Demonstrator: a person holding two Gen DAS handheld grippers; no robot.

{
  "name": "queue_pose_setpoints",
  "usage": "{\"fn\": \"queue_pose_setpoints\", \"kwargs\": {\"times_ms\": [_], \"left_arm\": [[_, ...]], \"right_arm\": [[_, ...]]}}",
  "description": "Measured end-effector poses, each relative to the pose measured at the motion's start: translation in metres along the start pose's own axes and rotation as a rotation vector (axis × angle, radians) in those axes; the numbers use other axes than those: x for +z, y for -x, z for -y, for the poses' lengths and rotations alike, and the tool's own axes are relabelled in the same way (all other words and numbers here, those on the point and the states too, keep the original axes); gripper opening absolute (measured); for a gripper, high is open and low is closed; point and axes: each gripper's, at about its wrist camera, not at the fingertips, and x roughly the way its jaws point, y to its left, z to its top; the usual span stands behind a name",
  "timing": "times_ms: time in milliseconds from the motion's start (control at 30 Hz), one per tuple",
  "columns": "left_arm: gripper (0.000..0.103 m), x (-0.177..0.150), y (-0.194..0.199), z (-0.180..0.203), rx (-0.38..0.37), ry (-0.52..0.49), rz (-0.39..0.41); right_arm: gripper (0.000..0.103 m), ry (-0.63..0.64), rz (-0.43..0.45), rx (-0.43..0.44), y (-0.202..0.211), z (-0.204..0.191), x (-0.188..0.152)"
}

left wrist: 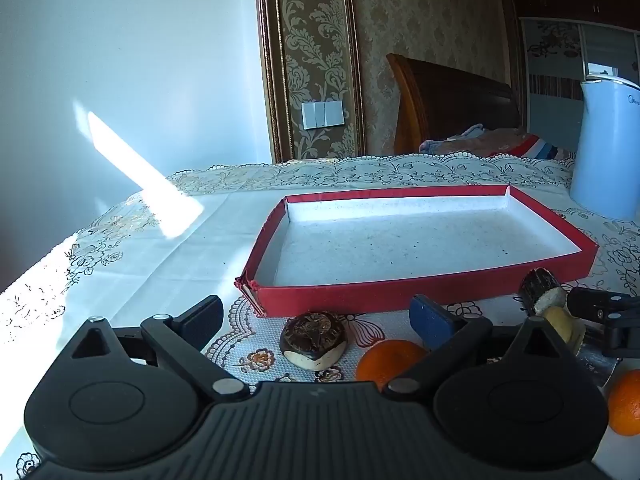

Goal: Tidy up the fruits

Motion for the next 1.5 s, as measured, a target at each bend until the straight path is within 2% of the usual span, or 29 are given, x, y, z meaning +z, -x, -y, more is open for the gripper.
{"fn": "queue_pose_setpoints", "kwargs": {"times_ms": [1500], "left_arm": [[0.100,0.0023,0.0004,0.0040,-0.013,-0.025,-0.012]], "right_arm": [[0.103,-0.003,-0.009,0.003,-0.0008,0.0006,-0.0004]]}}
